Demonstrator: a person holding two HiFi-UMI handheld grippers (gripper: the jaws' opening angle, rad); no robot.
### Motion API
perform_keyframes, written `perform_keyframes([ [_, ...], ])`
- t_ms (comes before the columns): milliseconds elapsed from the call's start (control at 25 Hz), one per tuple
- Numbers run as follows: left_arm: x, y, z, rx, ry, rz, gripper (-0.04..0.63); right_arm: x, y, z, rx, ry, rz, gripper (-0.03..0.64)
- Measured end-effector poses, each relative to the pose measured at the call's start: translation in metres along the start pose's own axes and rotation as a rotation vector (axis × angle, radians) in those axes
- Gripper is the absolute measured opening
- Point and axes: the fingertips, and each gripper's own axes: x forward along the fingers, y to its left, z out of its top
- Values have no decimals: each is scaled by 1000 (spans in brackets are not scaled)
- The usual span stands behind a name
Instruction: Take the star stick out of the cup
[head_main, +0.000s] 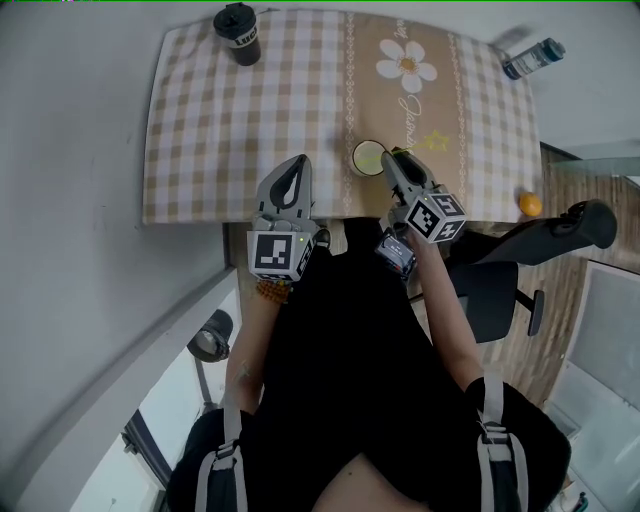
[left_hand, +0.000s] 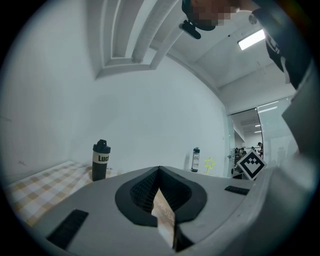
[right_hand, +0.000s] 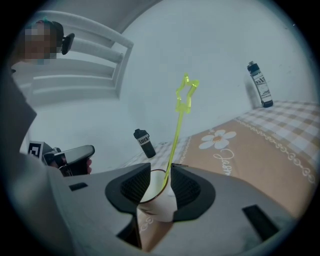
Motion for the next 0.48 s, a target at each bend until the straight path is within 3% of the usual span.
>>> perform_keyframes([
  [480, 3, -4, -7, 5, 15, -15, 2, 5, 0, -4, -13, 0, -7, 89],
])
